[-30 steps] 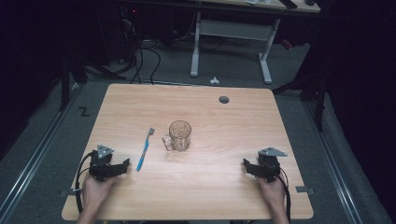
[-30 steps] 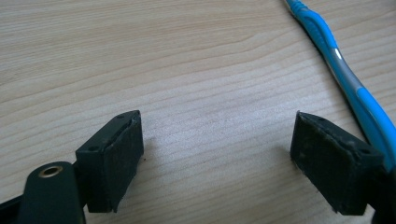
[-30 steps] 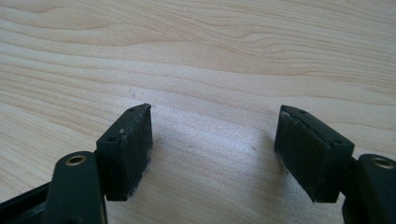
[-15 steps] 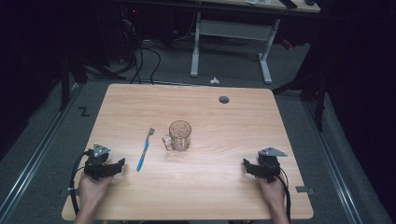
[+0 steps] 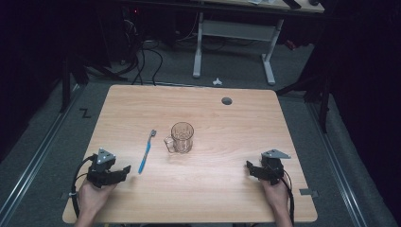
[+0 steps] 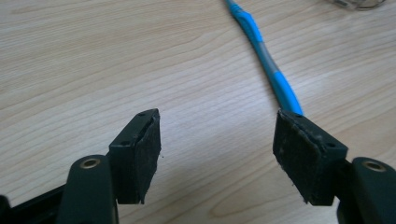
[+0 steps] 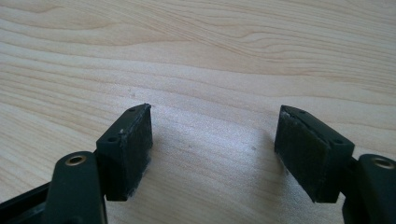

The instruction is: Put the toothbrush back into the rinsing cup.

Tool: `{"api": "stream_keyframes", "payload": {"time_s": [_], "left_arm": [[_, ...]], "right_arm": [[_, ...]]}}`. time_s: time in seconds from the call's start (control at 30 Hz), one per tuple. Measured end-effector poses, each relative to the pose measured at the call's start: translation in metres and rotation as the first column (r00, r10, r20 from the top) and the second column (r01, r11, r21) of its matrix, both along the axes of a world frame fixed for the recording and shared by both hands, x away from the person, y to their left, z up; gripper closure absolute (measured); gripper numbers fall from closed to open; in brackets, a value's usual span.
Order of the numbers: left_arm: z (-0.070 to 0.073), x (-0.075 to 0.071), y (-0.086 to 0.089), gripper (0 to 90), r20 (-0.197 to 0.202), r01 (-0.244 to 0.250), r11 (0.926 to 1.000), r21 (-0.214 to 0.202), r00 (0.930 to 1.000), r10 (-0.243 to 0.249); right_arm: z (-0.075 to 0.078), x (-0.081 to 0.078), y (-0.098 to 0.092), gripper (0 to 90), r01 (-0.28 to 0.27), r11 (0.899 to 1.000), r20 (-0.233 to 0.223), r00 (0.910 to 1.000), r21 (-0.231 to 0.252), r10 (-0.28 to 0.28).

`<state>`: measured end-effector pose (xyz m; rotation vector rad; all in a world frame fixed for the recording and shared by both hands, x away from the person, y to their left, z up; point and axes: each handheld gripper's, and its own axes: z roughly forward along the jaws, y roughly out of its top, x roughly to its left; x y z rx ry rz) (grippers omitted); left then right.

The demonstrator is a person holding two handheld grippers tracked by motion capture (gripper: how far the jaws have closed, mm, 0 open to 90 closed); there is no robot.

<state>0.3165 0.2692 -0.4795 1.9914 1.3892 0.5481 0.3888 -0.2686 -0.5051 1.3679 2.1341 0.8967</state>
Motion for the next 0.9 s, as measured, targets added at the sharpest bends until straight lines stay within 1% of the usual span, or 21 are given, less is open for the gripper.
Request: {"api": "stream_keyframes", "payload": {"time_s": [0.07, 0.1, 0.23, 0.27, 0.37, 0.4, 0.5, 0.53, 0.63, 0.77, 0.9], "left_arm": [[0.001, -0.001, -0.002, 32.9, -0.001, 0.005, 1.0000, 0.000, 1.0000, -0.005], [0.002, -0.002, -0.006, 33.4, -0.008, 0.015, 0.9999, 0.002, 0.9999, -0.015], [0.005, -0.003, -0.013, 34.3, -0.021, 0.040, 0.9992, -0.002, 0.9990, -0.040], [0.005, -0.003, -0.013, 34.4, -0.021, 0.040, 0.9992, -0.002, 0.9990, -0.040], [0.007, -0.003, -0.022, 34.4, -0.034, 0.063, 0.9980, 0.002, 0.9974, -0.063], [0.007, -0.003, -0.022, 34.4, -0.034, 0.063, 0.9980, 0.002, 0.9974, -0.063], [0.012, -0.002, -0.031, 34.4, -0.032, 0.085, 0.9963, 0.010, 0.9959, -0.085], [0.012, -0.002, -0.031, 34.5, -0.032, 0.085, 0.9963, 0.010, 0.9959, -0.085], [0.016, 0.000, -0.038, 35.4, -0.037, 0.100, 0.9947, 0.025, 0.9944, -0.099], [0.021, 0.003, -0.044, 37.6, -0.061, 0.115, 0.9919, 0.055, 0.9919, -0.111], [0.024, 0.007, -0.046, 37.7, -0.068, 0.114, 0.9918, 0.058, 0.9916, -0.110]], "right_arm": [[0.000, 0.000, 0.000, 27.9, 0.000, 1.000, 0.000, 1.0000, 0.000, 0.000], [0.000, 0.000, 0.000, 27.8, 0.000, 1.000, 0.000, 1.0000, 0.000, 0.000], [0.000, 0.000, 0.000, 27.9, 0.000, 1.000, 0.000, 1.0000, 0.000, 0.000], [0.000, 0.000, 0.000, 27.9, 0.000, 1.000, 0.000, 1.0000, 0.000, 0.000], [0.000, 0.000, 0.000, 27.8, 0.000, 1.000, 0.000, 1.0000, 0.000, 0.000], [0.000, 0.000, 0.000, 27.8, 0.000, 1.000, 0.000, 1.0000, 0.000, 0.000], [0.000, 0.000, 0.000, 27.9, 0.000, 1.000, 0.000, 1.0000, 0.000, 0.000], [0.000, 0.000, 0.000, 27.9, 0.000, 1.000, 0.000, 1.0000, 0.000, 0.000], [0.000, 0.000, 0.000, 27.8, 0.000, 1.000, 0.000, 1.0000, 0.000, 0.000], [0.000, 0.000, 0.000, 27.8, 0.000, 1.000, 0.000, 1.0000, 0.000, 0.000], [0.000, 0.000, 0.000, 27.8, 0.000, 1.000, 0.000, 1.0000, 0.000, 0.000]]}}
